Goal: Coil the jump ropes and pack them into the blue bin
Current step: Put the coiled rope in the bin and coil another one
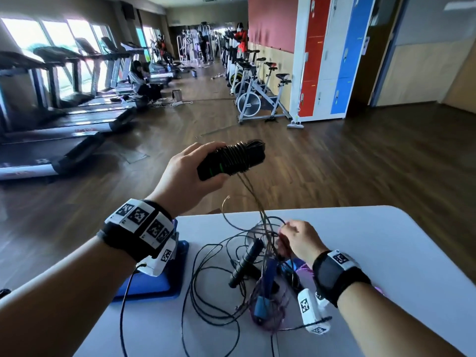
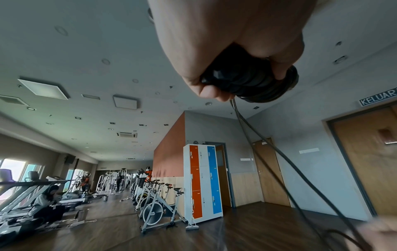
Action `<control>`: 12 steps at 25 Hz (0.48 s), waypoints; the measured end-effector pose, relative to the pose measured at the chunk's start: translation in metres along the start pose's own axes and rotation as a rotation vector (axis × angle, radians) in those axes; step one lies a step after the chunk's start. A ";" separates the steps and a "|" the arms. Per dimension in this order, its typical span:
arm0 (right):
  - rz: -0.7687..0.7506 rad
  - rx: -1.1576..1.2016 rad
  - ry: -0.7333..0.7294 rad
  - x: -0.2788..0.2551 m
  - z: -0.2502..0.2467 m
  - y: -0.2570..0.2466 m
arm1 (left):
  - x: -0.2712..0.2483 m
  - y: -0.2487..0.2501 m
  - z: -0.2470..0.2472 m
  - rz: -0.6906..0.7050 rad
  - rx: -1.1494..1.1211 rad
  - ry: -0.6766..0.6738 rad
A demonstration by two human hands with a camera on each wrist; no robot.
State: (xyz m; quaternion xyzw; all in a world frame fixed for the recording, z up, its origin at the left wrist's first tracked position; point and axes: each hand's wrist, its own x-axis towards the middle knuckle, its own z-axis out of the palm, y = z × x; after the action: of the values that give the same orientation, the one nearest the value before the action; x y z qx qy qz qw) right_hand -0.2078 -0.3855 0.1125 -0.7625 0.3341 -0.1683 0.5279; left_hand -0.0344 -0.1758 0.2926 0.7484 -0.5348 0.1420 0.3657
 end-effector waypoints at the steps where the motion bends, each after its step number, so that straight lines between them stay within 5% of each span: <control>1: 0.099 0.045 0.047 -0.004 -0.007 0.014 | 0.000 -0.003 -0.004 -0.003 -0.002 0.017; 7: 0.491 -0.231 0.084 -0.029 -0.030 0.112 | 0.012 -0.009 -0.023 -0.064 0.012 0.157; 12: 0.535 -0.705 -0.039 -0.057 -0.045 0.126 | 0.016 -0.006 -0.024 -0.060 -0.002 0.196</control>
State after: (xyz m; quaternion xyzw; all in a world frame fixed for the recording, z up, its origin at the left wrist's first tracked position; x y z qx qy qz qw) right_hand -0.3180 -0.4056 0.0201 -0.7857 0.5465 0.1129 0.2668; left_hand -0.0188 -0.1692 0.3162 0.7464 -0.4738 0.2028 0.4210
